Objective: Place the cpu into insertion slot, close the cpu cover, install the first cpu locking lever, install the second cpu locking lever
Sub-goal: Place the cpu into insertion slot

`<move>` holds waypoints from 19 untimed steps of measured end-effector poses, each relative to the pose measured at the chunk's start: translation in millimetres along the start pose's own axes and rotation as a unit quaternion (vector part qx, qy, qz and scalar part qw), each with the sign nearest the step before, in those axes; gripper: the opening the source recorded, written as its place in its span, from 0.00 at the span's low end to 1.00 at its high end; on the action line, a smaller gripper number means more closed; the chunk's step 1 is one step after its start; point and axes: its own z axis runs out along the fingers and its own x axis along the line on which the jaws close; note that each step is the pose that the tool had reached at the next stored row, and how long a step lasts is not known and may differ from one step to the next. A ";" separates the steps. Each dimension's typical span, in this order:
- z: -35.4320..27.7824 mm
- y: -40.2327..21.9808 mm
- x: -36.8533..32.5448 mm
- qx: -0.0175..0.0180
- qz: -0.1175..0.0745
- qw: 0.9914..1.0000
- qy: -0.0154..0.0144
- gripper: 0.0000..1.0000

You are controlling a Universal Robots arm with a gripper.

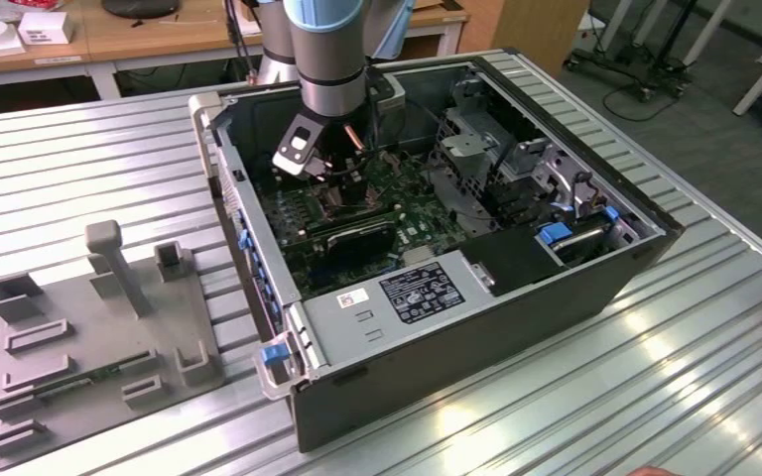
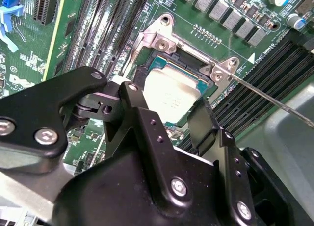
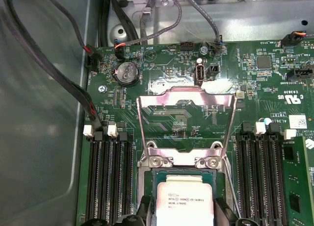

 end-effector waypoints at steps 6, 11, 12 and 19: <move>-4.3 0.6 0.2 0.000 0.000 1.000 0.000 0.61; -6.8 1.0 0.3 0.000 0.000 1.000 0.000 0.61; -6.8 1.0 0.3 0.000 0.000 1.000 0.000 0.61; -6.9 0.9 0.2 0.000 0.000 1.000 0.000 0.61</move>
